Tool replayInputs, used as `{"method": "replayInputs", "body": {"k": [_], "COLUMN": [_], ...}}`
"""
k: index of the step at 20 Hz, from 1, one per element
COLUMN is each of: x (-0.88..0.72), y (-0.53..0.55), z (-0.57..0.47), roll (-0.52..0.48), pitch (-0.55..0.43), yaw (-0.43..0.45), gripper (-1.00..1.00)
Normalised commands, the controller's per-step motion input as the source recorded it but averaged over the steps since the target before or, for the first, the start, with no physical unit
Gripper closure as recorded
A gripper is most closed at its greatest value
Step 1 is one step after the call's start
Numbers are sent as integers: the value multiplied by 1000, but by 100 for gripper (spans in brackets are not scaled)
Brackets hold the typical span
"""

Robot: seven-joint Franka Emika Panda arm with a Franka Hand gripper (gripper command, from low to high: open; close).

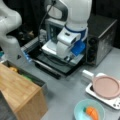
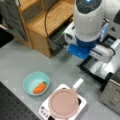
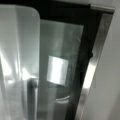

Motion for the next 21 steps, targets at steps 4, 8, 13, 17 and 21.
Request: {"method": "replayInputs", "body": {"k": [4,8,13,17,21], "x": [-176,-13,52,88,95], "y": [174,193,76,24,23], "z": [4,2,-45,-76,-58], "roll": [75,80,91,54,17], "pitch": [-238,-173,-139,-78,-28], "yaw": [-15,44,52,53,85], "gripper": [-100,-100,-100,-100,-100]}}
